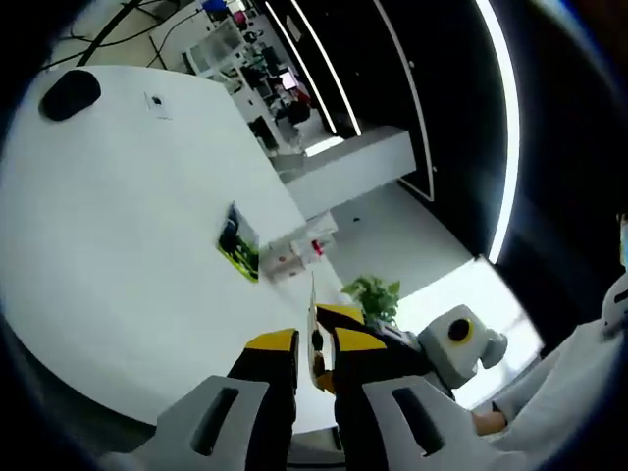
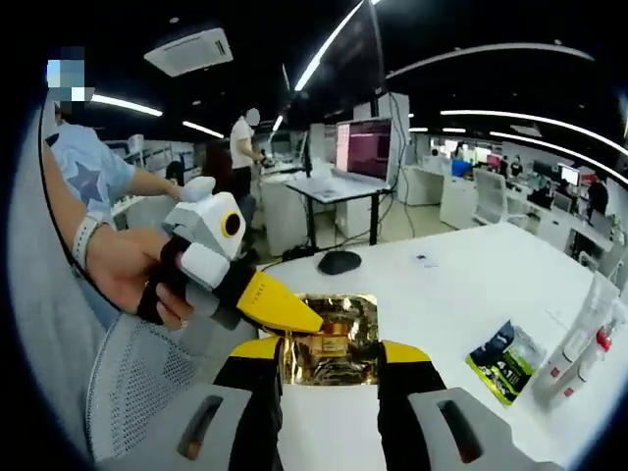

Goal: Arrange the skincare products in the storage area until every visible bottle or jar stands upright without overlapping.

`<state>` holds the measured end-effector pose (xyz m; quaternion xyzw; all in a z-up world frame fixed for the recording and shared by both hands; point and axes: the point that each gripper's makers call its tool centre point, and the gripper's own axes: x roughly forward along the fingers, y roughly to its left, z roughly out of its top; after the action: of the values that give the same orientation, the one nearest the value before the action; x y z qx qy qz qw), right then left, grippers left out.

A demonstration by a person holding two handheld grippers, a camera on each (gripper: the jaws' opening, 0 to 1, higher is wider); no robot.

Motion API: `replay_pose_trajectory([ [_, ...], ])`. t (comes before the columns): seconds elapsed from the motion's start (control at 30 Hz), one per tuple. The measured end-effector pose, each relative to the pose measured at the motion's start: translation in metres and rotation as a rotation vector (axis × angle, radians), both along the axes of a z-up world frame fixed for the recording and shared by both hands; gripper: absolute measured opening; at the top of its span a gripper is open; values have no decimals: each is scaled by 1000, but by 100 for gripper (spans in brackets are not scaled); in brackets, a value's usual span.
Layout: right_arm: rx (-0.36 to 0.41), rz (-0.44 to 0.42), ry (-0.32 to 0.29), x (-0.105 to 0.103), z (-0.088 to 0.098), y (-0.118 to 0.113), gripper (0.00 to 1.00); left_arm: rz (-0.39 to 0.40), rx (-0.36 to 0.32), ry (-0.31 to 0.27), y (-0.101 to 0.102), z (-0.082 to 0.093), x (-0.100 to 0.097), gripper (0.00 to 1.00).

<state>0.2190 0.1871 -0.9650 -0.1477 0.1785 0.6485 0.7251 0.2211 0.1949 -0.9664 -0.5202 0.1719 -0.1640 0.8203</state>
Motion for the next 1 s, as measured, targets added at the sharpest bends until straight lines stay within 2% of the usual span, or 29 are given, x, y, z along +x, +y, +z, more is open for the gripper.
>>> replay_pose_trajectory([
  [0.13,0,17,-2,-1,0,0,34,4,-2,6,0,0,0,0],
  [0.2,-1,37,31,-1,-1,-4,34,-9,-28,41,-3,-3,-1,0],
  [0.23,0,59,46,-3,0,-6,35,-21,-34,40,-5,-2,-1,0],
  [0.27,18,119,76,-8,2,-10,37,-34,-14,32,-7,-2,-2,0],
  [0.3,31,132,122,-9,4,-13,39,-47,-3,33,-10,-3,-3,0],
  [0.33,41,134,226,-10,4,-19,41,-56,-8,30,-12,-2,-4,0],
  [0.4,42,152,339,-8,3,-31,46,-100,-1,11,-19,1,-5,0],
  [0.43,46,175,345,-7,4,-35,46,-149,-9,13,-28,1,-8,0],
  [0.53,-9,231,457,-8,-2,-55,37,-249,-13,-4,-47,4,-14,0],
  [0.63,-9,282,537,-11,3,-68,22,-414,-43,-21,-76,11,-30,0],
  [0.67,5,304,564,-14,7,-70,21,-425,-7,-27,-78,8,-31,0],
  [0.7,29,328,659,-22,16,-73,17,-448,-15,-34,-83,12,-34,0],
  [0.73,34,351,710,-26,21,-75,11,-463,-24,-48,-87,15,-36,0],
  [0.77,39,378,768,-31,26,-79,0,-479,-49,-52,-90,18,-37,0],
  [0.8,43,387,793,-33,27,-80,0,-487,-51,-55,-91,18,-38,0],
  [0.83,42,363,862,-32,28,-81,0,-501,-49,-56,-92,18,-40,0],
  [0.87,46,369,872,-33,29,-82,0,-501,-68,-61,-92,21,-40,0],
  [0.9,63,365,919,-35,33,-82,0,-502,-67,-62,-92,21,-40,0],
  [0.93,83,344,920,-32,32,-80,0,-494,-73,-65,-91,22,-39,0],
  [1.0,125,292,961,-27,32,-75,0,-458,-83,-58,-86,20,-35,0],
])
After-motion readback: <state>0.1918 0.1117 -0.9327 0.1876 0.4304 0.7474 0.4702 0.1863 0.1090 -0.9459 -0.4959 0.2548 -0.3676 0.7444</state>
